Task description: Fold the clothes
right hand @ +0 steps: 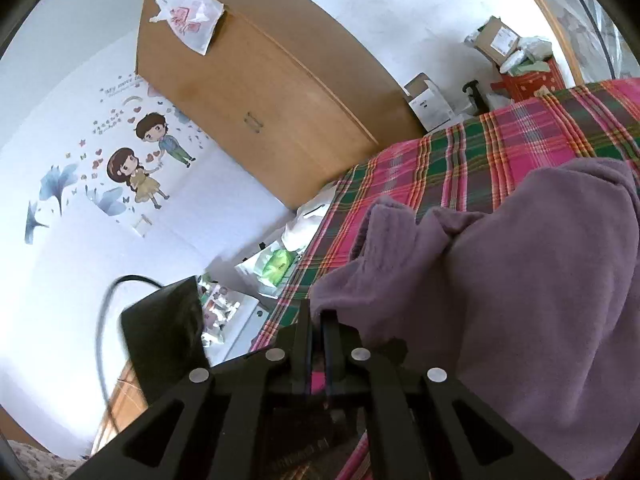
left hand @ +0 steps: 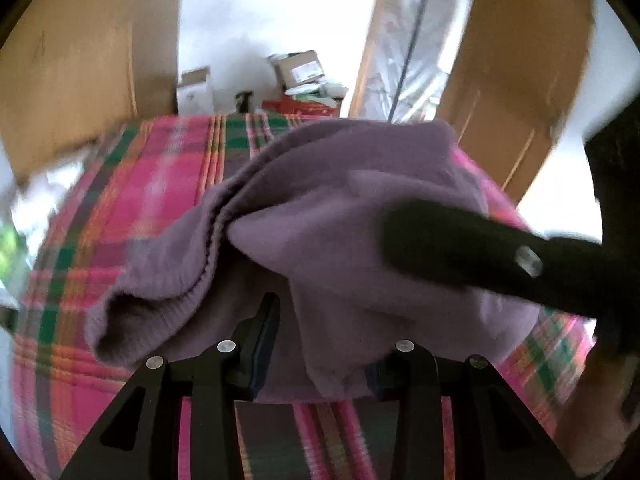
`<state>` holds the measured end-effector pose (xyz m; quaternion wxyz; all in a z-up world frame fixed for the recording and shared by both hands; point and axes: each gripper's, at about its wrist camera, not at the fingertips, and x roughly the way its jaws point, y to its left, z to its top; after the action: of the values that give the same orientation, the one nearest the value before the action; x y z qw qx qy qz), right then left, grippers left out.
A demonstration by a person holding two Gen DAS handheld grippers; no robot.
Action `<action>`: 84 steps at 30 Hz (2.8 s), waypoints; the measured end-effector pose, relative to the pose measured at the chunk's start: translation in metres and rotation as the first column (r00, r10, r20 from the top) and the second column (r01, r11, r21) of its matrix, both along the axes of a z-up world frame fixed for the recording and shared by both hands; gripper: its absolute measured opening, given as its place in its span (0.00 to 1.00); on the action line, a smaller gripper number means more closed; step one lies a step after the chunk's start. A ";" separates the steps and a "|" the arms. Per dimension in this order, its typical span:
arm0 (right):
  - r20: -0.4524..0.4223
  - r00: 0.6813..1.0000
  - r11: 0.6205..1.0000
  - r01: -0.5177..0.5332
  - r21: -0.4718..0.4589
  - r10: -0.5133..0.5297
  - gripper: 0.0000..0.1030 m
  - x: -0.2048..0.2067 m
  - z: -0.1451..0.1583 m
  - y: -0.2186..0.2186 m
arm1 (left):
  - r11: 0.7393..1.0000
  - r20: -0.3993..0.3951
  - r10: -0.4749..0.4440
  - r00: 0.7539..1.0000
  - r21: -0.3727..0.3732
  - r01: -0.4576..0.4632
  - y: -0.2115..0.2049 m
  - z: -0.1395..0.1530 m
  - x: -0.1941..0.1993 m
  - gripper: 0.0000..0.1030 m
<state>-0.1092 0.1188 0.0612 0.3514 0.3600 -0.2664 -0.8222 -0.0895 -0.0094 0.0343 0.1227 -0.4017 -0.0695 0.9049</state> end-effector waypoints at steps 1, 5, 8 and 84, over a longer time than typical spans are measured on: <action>0.005 1.000 1.000 0.002 -0.003 -0.002 0.04 0.001 -0.001 0.003 | 1.000 0.003 0.024 1.000 0.011 -0.024 -0.005 -0.001 -0.003 0.31; 0.003 1.000 1.000 -0.004 -0.007 0.004 0.06 0.001 -0.001 0.008 | 0.998 0.017 0.032 0.999 0.056 -0.033 -0.015 -0.002 -0.013 0.09; 0.009 1.000 1.000 0.013 0.021 -0.014 0.06 0.003 -0.002 0.014 | 0.997 0.004 0.022 1.000 0.071 -0.022 -0.014 0.000 -0.017 0.04; -0.128 0.879 0.522 0.383 0.762 -0.459 0.14 -0.109 0.025 0.060 | 0.970 0.016 0.230 0.973 0.075 -0.230 -0.135 0.014 -0.032 0.33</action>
<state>-0.2180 0.1787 0.0859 -0.0574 0.4353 0.0147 -0.8983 -0.1218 -0.1448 0.0481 0.0319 -0.3891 -0.1504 0.9083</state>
